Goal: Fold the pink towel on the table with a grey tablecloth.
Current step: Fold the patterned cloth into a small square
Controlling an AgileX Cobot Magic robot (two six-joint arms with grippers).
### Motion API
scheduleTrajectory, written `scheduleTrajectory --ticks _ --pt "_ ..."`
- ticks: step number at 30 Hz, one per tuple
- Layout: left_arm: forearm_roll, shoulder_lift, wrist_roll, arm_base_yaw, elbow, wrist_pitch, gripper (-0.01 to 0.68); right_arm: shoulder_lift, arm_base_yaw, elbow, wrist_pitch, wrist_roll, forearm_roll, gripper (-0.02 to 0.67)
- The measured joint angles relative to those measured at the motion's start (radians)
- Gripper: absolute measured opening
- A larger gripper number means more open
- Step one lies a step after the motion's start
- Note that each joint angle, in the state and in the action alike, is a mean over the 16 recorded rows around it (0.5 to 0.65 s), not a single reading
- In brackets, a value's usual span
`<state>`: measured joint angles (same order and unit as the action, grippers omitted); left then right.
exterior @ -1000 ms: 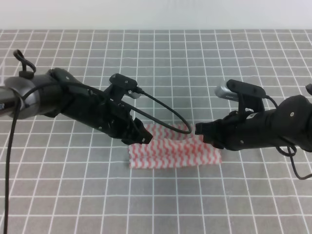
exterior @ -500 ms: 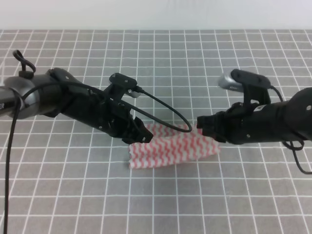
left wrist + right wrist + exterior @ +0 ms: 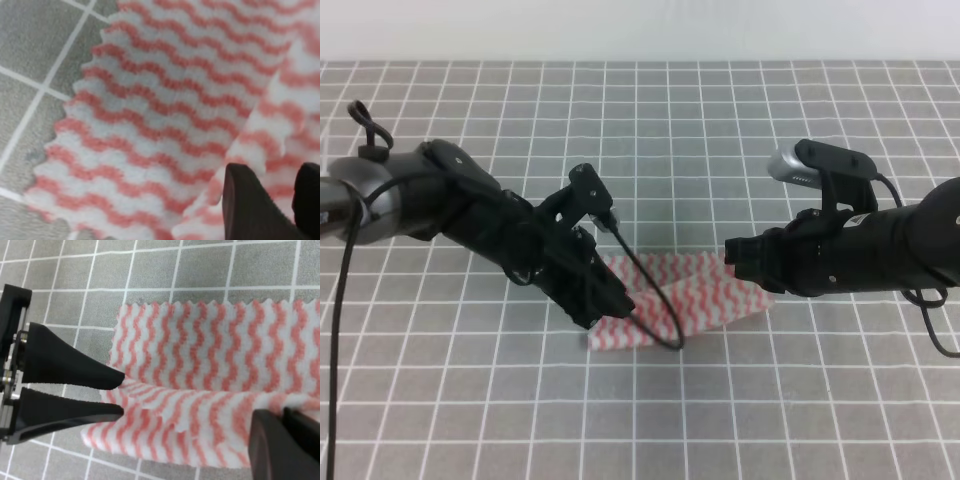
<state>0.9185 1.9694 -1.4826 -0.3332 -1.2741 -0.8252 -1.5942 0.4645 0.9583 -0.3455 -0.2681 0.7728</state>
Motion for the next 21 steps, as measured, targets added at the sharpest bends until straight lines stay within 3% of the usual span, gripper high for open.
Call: scheduleTrajectory --ticks 12,21 --pt "-0.021 -0.002 -0.316 0.014 -0.008 0.037 0.205 -0.002 0.000 0.000 0.005 0.000 -0.002 -0.015" --pt "-0.010 0.001 -0.429 0.015 -0.008 0.073 0.205 -0.001 0.000 0.000 0.010 0.000 -0.003 -0.015"
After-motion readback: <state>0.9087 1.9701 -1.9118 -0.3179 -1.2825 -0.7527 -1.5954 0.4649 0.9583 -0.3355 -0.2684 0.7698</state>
